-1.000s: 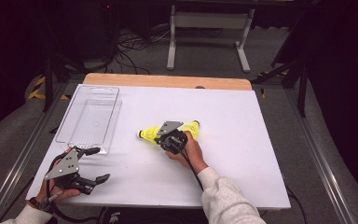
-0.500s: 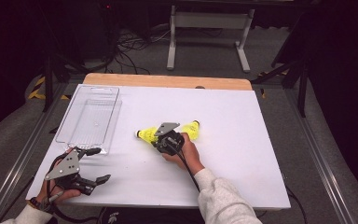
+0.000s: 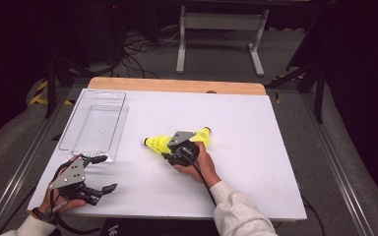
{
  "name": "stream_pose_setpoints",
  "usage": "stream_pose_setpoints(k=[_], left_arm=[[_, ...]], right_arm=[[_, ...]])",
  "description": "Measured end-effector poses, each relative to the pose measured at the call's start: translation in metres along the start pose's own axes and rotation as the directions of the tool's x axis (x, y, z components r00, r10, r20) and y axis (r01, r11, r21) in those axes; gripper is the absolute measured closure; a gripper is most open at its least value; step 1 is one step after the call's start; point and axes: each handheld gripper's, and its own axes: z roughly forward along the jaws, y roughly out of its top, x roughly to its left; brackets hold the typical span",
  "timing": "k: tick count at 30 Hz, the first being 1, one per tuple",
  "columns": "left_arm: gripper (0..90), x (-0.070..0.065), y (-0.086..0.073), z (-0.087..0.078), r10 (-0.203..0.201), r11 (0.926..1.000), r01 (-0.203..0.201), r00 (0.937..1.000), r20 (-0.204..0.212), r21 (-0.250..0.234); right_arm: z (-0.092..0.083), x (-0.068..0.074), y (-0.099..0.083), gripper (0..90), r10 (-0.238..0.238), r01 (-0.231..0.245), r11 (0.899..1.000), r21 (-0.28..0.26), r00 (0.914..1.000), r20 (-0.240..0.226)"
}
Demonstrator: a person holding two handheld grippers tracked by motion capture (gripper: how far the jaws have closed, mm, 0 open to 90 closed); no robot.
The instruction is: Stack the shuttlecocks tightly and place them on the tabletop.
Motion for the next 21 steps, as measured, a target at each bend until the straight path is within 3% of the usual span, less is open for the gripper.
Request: stream_pose_setpoints(k=[21], left_arm=[[9.2,0.001,0.001,0.001,0.007,1.0000,-0.007,1.0000,0.002,0.001]], right_arm=[[-0.051,0.001,-0.001,54.9,-0.059,0.061,0.996,-0.067,0.9979,0.029]])
